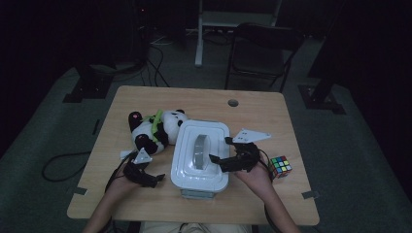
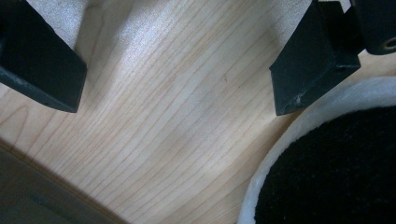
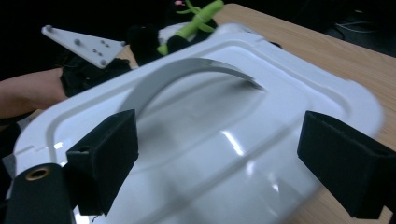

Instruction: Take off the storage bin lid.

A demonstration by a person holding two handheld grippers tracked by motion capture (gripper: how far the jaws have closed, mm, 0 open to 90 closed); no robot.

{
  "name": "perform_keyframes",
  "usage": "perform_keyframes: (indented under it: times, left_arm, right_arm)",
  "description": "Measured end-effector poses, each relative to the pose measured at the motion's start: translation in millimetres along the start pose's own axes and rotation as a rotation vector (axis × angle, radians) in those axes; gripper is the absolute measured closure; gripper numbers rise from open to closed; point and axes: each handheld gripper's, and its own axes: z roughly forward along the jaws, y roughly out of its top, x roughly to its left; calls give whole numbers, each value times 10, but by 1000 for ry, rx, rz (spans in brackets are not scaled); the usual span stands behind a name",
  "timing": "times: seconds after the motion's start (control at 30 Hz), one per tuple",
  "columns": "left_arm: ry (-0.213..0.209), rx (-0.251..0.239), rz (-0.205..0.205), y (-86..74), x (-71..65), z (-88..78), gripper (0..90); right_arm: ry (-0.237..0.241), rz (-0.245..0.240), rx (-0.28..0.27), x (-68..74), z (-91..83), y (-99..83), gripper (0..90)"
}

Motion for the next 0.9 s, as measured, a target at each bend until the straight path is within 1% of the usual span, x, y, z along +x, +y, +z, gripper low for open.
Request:
perform_keyframes:
  times: [0.1, 0.17, 0.23, 0.27, 0.3, 0.33, 0.43, 0.53, 0.57, 0.6, 0.63, 0.67, 0.73, 0.77, 0.8, 0.9]
  left_arm:
    - [0, 0, 0, 0, 0, 0, 41]
    - [0, 0, 0, 0, 1, 0, 41]
    - [-1, 2, 2, 0, 2, -2, 41]
    - [-1, 2, 1, 0, 2, -2, 41]
    - [-1, 2, 2, 0, 2, -1, 42]
    - [0, 0, 0, 0, 1, -1, 41]
    - [-2, -1, -2, 0, 3, -1, 41]
    - [-1, 0, -1, 0, 0, 0, 41]
    - [-1, 0, -1, 0, 1, -1, 41]
    - [0, 2, 2, 0, 2, -2, 41]
    - [-1, 0, 0, 0, 0, 0, 41]
    - [-1, 2, 1, 0, 2, -2, 41]
    - [0, 2, 2, 0, 2, -2, 41]
    - [0, 2, 1, 0, 2, -2, 41]
    - [0, 0, 0, 0, 0, 0, 42]
    - [-1, 0, 0, 0, 0, -1, 41]
  right_arm:
    - [17, -6, 6, 66, 81, 20, 129]
    - [35, -11, 13, 102, 137, 24, 154]
    - [31, -22, 13, 141, 191, 21, 174]
    - [44, -23, 22, 151, 216, 24, 174]
    - [44, -25, 22, 159, 229, 25, 179]
    - [48, -31, 18, 177, 241, 26, 206]
    - [62, -45, 30, 215, 267, 39, 244]
    - [59, -50, 30, 247, 293, 50, 246]
    - [64, -55, 30, 256, 299, 51, 294]
    - [100, -47, 50, 246, 313, 59, 319]
    - [122, -33, 65, 244, 330, 64, 329]
    - [120, -41, 65, 252, 336, 62, 329]
    - [97, -82, 83, 296, 356, 57, 334]
    - [83, -99, 92, 325, 373, 52, 351]
    - [83, -109, 96, 338, 382, 49, 362]
    - [86, -137, 96, 384, 389, 53, 449]
